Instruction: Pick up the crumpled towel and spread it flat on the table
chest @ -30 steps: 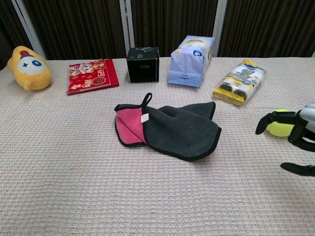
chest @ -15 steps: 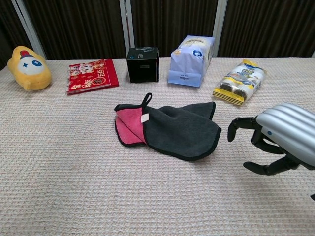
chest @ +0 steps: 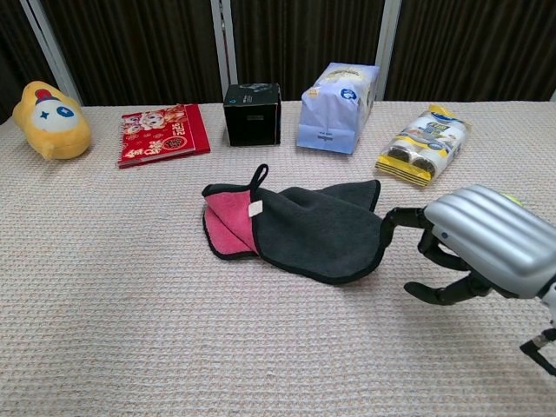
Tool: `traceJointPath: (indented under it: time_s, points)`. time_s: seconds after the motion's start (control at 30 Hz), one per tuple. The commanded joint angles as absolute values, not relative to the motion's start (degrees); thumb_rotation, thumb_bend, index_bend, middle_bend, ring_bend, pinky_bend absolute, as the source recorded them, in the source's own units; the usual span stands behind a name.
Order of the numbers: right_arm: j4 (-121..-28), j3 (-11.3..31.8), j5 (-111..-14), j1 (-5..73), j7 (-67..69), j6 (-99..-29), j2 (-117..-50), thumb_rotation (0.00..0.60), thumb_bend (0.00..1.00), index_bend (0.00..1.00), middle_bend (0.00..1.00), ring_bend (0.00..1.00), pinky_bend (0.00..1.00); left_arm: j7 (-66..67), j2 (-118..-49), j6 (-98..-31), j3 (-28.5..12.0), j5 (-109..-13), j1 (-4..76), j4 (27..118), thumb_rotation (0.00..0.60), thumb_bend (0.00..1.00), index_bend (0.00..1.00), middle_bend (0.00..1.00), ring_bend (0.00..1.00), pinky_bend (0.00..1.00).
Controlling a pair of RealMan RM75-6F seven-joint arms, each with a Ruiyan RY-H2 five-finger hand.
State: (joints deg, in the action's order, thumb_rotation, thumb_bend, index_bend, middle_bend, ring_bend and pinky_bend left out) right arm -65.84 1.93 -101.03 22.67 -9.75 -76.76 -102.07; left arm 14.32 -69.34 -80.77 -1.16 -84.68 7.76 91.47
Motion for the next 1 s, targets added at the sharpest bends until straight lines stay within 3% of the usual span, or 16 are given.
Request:
traceJointPath:
  time_s: [0.03,1.0]
  points:
    - [-64.64,2.12,-100.66,23.07,-9.38,-76.97,-103.44,0.600,0.28,0.41,0.97,1.00,0.95,14.36,-69.49,-80.84,-1.18,-84.75,7.81,91.34,0.600,0.00,0.00,0.00,0.00,0.00]
    - [-57.92,4.27,-97.69,26.61,-10.15,-78.10,-111.56,0.600,0.28,0.41,0.98,1.00,0.95,13.83,-69.87,-80.87,-0.98,-84.95,8.03,91.27,0.600,0.00,0.00,0.00,0.00,0.00]
